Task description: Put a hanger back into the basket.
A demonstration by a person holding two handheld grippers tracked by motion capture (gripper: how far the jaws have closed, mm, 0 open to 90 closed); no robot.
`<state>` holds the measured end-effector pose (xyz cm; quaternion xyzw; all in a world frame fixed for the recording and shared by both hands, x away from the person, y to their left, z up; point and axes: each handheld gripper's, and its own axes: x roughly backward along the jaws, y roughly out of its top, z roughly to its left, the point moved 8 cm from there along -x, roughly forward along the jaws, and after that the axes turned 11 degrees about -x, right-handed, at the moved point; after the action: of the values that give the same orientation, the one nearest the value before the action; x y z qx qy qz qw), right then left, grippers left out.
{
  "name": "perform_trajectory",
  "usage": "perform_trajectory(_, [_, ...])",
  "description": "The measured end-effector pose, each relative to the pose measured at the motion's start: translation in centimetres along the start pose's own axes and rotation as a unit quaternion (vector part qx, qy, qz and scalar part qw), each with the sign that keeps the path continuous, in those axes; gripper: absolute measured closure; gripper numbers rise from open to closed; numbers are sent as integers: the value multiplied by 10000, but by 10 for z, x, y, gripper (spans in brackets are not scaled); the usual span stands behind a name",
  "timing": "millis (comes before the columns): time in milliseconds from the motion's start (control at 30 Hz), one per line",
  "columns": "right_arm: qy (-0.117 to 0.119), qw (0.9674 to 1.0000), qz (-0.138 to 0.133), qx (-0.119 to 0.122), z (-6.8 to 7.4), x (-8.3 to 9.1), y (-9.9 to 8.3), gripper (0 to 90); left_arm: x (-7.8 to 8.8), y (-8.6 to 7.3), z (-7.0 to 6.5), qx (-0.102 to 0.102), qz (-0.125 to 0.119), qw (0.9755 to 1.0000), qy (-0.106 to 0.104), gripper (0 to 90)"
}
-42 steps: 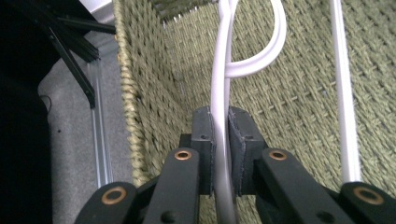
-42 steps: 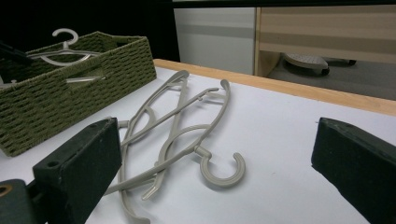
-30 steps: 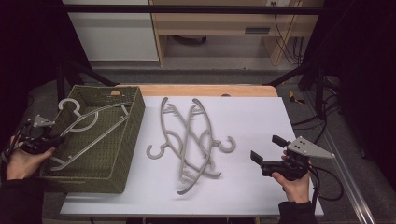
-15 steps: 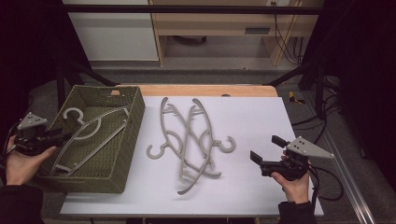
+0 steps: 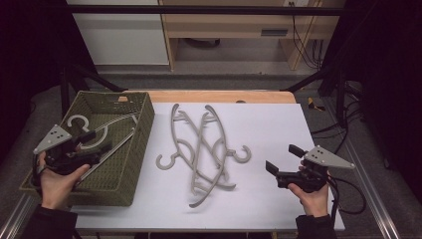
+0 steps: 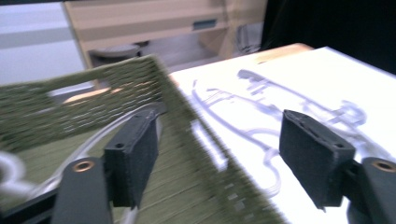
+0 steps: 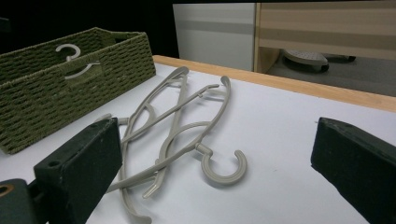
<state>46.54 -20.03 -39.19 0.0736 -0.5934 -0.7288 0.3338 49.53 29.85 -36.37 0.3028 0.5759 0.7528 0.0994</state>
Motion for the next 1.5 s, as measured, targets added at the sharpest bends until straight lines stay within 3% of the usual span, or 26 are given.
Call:
perform_trajectory(133, [6,10000,-12,16,3,-1,0,22,-6,3,-29,-108,-141,9993,-323,195])
perform_trajectory(233, [39,10000,-10,32,4,-1,0,22,-12,-2,-46,-222,-85,9988,-420,171])
perform_trajectory(533, [78,9999,146,24,14,-12,-6,21,-21,-12,-71,-275,-72,9980,-573,114])
perform_trajectory(700, [121,9997,204,-7,23,-17,-9,26,-24,-19,-78,-277,6,9975,-657,88])
perform_trajectory(833, [58,9991,394,117,30,-27,-15,50,-24,-19,-78,-264,39,9978,-611,75])
perform_trajectory(1133, [37,9969,785,91,53,-56,-32,80,-23,-18,-82,-390,35,9972,-632,71])
perform_trajectory(1333, [45,9936,1129,47,69,-82,-48,121,-20,-15,-80,-417,24,9973,-599,71])
perform_trajectory(1500, [-102,9877,1558,135,80,-108,-69,200,-21,-16,-79,-431,57,9972,-612,73])
